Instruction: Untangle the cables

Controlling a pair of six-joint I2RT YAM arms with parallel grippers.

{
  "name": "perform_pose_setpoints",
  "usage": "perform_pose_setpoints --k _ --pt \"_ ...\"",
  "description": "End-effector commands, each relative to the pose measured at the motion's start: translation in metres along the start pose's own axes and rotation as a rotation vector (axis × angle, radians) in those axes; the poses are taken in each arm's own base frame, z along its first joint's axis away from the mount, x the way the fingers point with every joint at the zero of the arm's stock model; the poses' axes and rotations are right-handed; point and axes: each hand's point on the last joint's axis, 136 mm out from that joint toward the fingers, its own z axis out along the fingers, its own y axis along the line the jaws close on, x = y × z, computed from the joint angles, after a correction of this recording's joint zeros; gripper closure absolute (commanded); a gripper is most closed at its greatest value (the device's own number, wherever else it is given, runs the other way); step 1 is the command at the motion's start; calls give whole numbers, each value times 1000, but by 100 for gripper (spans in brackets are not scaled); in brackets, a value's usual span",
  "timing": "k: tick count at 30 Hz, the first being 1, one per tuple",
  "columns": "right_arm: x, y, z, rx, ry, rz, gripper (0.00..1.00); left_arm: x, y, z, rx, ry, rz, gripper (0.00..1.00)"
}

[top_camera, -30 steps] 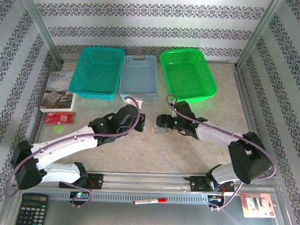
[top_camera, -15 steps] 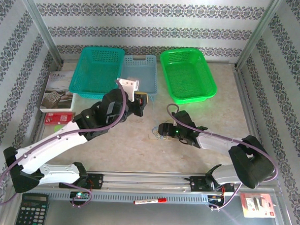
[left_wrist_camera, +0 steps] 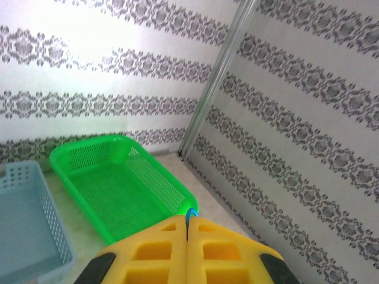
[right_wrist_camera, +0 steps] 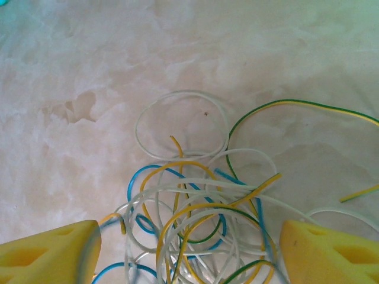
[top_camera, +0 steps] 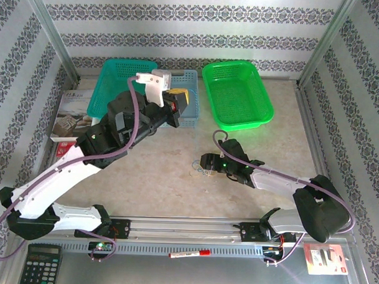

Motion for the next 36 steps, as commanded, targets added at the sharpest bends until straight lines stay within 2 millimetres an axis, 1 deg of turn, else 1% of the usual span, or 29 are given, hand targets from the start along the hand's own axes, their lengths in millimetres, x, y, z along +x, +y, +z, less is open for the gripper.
perform_pose_setpoints --k 1,6,11,15,19,22,25,31,36 --pt "8 -10 2 35 4 11 20 -32 -5 -11 13 -56 53 100" --pt "13 -17 3 56 8 22 21 -66 -5 -24 -12 -136 98 100" --pt "17 -21 3 66 12 33 21 -92 -1 -33 -43 -194 136 100" --pt "16 -16 -1 46 6 33 21 -111 10 -39 -98 -237 174 100" --pt "10 -9 -9 23 -8 24 20 -125 28 -41 -159 -259 202 100" --pt "6 -4 -15 9 -21 19 20 -130 51 -37 -224 -252 212 100" --pt "1 1 -22 -2 -35 12 20 -130 74 -31 -280 -242 212 100" --pt "-10 9 -37 -20 -74 3 19 -120 105 -13 -320 -209 175 100" --pt "-20 17 -47 -35 -103 -7 18 -109 127 8 -328 -179 139 100"
